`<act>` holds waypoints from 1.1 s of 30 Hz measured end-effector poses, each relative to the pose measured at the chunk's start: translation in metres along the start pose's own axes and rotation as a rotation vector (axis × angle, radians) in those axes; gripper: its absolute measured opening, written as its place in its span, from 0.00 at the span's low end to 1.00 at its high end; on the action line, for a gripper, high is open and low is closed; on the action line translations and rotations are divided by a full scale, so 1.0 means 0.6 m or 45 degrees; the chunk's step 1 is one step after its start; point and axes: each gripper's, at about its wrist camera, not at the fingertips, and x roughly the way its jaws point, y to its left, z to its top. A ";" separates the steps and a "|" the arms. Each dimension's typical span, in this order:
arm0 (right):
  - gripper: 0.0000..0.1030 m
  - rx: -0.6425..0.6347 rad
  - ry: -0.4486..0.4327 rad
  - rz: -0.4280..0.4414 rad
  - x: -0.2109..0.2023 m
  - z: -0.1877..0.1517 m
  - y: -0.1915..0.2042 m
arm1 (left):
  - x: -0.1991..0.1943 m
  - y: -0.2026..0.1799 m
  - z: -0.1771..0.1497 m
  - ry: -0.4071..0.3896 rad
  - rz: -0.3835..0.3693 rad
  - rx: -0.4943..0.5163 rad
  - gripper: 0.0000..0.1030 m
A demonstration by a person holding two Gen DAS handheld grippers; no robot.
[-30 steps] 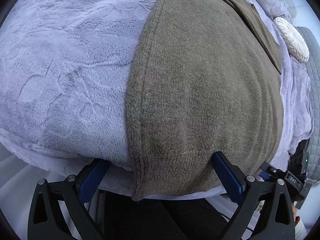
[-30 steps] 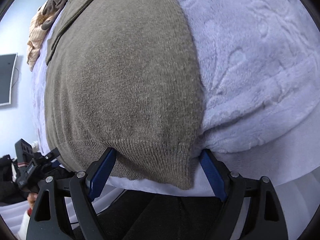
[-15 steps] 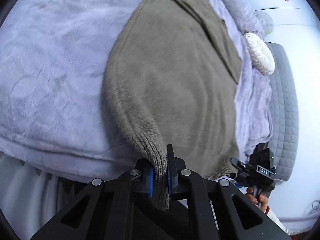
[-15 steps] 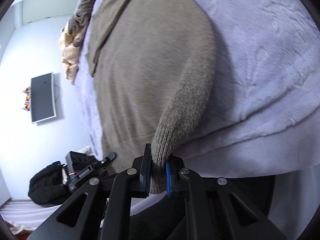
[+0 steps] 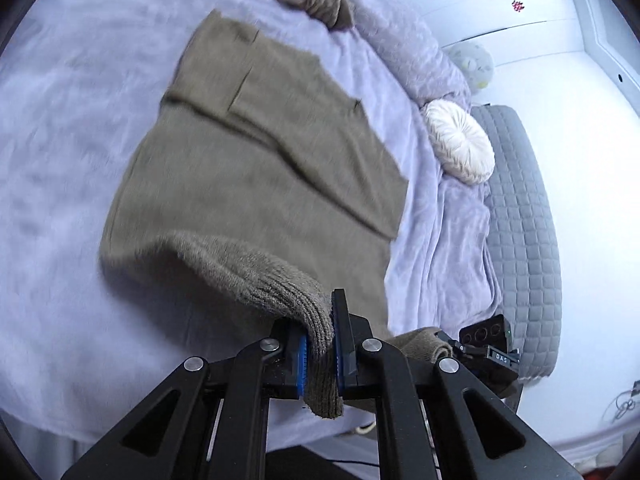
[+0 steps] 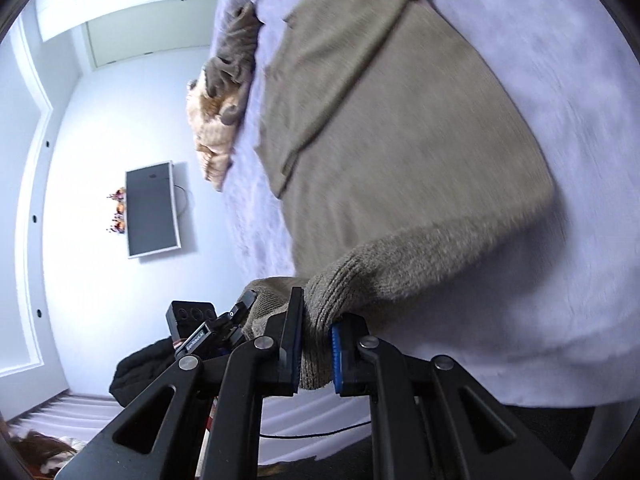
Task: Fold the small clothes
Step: 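Grasp the sweater hem corners with both grippers and lift toward the collar, then lay the held hem over onto the collar with both grippers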
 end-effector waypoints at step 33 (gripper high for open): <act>0.16 0.101 -0.260 -0.132 0.118 0.468 0.055 | 0.211 0.007 0.399 -0.163 0.477 0.184 0.60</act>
